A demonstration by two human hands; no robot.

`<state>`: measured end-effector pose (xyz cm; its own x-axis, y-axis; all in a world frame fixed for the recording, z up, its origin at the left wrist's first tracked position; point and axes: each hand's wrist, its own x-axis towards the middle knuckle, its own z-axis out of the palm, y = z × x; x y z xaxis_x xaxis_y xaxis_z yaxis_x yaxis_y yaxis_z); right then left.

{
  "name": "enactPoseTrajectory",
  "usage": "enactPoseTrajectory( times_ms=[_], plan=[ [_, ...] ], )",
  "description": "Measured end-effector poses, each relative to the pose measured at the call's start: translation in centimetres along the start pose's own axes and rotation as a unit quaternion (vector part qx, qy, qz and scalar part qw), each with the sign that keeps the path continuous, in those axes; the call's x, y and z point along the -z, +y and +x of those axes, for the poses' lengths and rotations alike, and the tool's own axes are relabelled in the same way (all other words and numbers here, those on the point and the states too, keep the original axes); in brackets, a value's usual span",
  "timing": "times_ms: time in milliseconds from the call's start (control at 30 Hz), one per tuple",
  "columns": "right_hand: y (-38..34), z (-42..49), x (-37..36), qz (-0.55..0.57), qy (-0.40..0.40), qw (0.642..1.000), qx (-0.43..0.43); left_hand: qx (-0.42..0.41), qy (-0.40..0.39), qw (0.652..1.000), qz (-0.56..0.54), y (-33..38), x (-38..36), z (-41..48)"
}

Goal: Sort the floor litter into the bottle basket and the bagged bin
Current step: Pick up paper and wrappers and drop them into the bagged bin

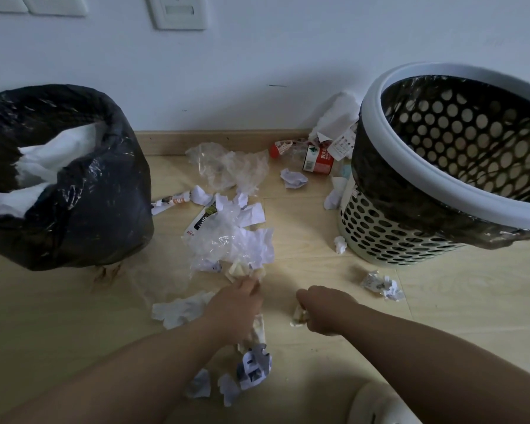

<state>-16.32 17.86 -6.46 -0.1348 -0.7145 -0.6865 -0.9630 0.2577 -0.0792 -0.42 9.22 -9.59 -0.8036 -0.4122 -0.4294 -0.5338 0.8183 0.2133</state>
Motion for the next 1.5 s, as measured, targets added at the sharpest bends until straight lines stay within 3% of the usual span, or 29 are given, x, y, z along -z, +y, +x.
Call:
enactPoseTrajectory(
  times_ms=[233,500,733,833,933,1033,1200,1400,1500],
  plan=[
    [0.6,0.3,0.0,0.006,-0.011,1.0,-0.02,-0.084,-0.031,0.994,-0.066,3.4,0.5,0.3],
    [1.8,0.4,0.3,0.087,0.033,0.994,-0.058,0.074,0.019,0.982,-0.173,1.9,1.3,0.9],
    [1.8,-0.1,1.0,0.045,0.093,0.993,-0.062,0.163,-0.001,0.984,-0.068,-0.7,1.1,0.4],
    [0.6,-0.3,0.3,0.045,0.109,0.993,-0.011,0.165,-0.011,0.982,-0.09,-0.5,1.0,0.3],
    [-1.1,-0.3,-1.2,0.053,0.061,0.996,0.038,0.112,-0.038,0.985,-0.122,-0.1,0.4,0.5],
    [-2.7,-0.2,-2.6,0.059,0.048,0.997,0.024,0.127,-0.056,0.98,-0.144,0.7,0.2,0.5],
    [-3.7,0.5,-2.5,0.042,0.059,0.997,0.005,0.123,-0.044,0.988,-0.086,0.7,-0.1,0.2],
    [-1.3,1.1,-0.7,0.234,0.115,0.965,0.019,0.136,-0.002,0.98,-0.142,0.4,1.0,0.2],
    [0.5,0.8,1.2,0.28,0.159,0.946,-0.04,0.139,0.073,0.986,-0.05,1.3,2.0,0.0]
  ],
)
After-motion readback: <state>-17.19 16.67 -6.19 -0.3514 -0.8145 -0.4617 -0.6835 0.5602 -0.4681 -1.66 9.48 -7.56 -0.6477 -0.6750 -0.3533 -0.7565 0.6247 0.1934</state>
